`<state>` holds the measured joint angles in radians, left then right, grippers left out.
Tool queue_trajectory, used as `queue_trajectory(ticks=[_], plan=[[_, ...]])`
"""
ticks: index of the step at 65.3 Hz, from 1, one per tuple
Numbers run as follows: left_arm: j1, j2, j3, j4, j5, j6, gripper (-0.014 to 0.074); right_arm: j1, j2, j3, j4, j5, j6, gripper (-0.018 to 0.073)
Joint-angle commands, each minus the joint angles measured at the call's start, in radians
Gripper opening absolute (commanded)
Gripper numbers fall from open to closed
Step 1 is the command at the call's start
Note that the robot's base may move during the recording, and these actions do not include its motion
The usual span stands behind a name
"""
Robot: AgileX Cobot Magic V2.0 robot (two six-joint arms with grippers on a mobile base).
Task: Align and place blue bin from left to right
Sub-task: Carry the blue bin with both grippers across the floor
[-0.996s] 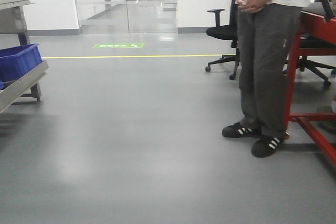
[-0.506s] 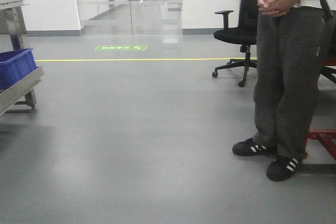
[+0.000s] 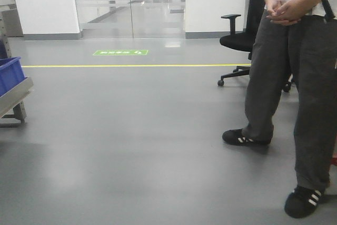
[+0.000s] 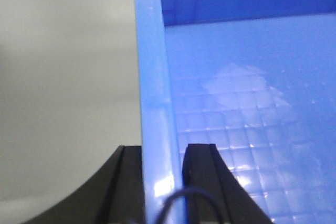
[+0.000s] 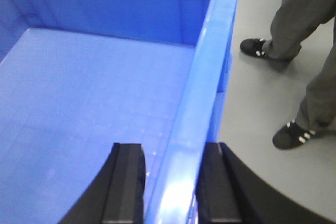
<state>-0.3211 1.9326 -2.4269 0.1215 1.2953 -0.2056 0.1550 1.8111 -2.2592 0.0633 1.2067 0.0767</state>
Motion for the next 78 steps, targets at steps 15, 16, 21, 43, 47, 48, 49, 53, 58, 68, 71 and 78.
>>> queue_trajectory(ticks=[15, 16, 21, 43, 47, 48, 49, 53, 58, 68, 71, 78], plan=[[-0.011, -0.029, -0.017, -0.020, -0.074, 0.012, -0.0111, -0.005, -0.018, -0.019, -0.006, -0.094, 0.013, -0.0068], [-0.011, -0.029, -0.017, -0.020, -0.074, 0.012, -0.0111, -0.005, -0.018, -0.019, -0.006, -0.094, 0.013, -0.0068], [-0.011, -0.029, -0.017, -0.020, -0.074, 0.012, -0.0111, -0.005, -0.018, -0.019, -0.006, -0.094, 0.013, -0.0068], [-0.011, -0.029, -0.017, -0.020, -0.074, 0.012, -0.0111, -0.005, -0.018, -0.019, -0.006, -0.094, 0.013, -0.0068], [-0.011, -0.029, -0.017, -0.020, -0.074, 0.012, -0.0111, -0.005, -0.018, -0.019, -0.006, -0.094, 0.013, -0.0068], [-0.011, -0.029, -0.017, -0.020, -0.074, 0.012, -0.0111, -0.005, -0.018, -0.019, -0.006, -0.094, 0.013, -0.0068], [-0.011, -0.029, -0.017, -0.020, -0.074, 0.012, -0.0111, -0.005, -0.018, -0.019, -0.006, -0.094, 0.013, -0.0068], [-0.011, -0.029, -0.017, -0.020, -0.074, 0.012, -0.0111, -0.005, -0.018, -0.019, -0.006, -0.094, 0.013, -0.0068], [-0.011, -0.029, -0.017, -0.020, -0.074, 0.012, -0.0111, -0.005, -0.018, -0.019, -0.006, -0.096, 0.013, -0.0068], [-0.011, -0.029, -0.017, -0.016, -0.074, 0.012, -0.0111, -0.005, -0.018, -0.019, -0.006, -0.096, 0.013, -0.0068], [-0.011, -0.029, -0.017, -0.016, -0.074, 0.012, -0.0111, -0.005, -0.018, -0.019, -0.006, -0.096, 0.013, -0.0068], [-0.011, -0.029, -0.017, -0.013, -0.074, 0.012, -0.0111, -0.005, -0.018, -0.019, -0.006, -0.096, 0.013, -0.0068]])
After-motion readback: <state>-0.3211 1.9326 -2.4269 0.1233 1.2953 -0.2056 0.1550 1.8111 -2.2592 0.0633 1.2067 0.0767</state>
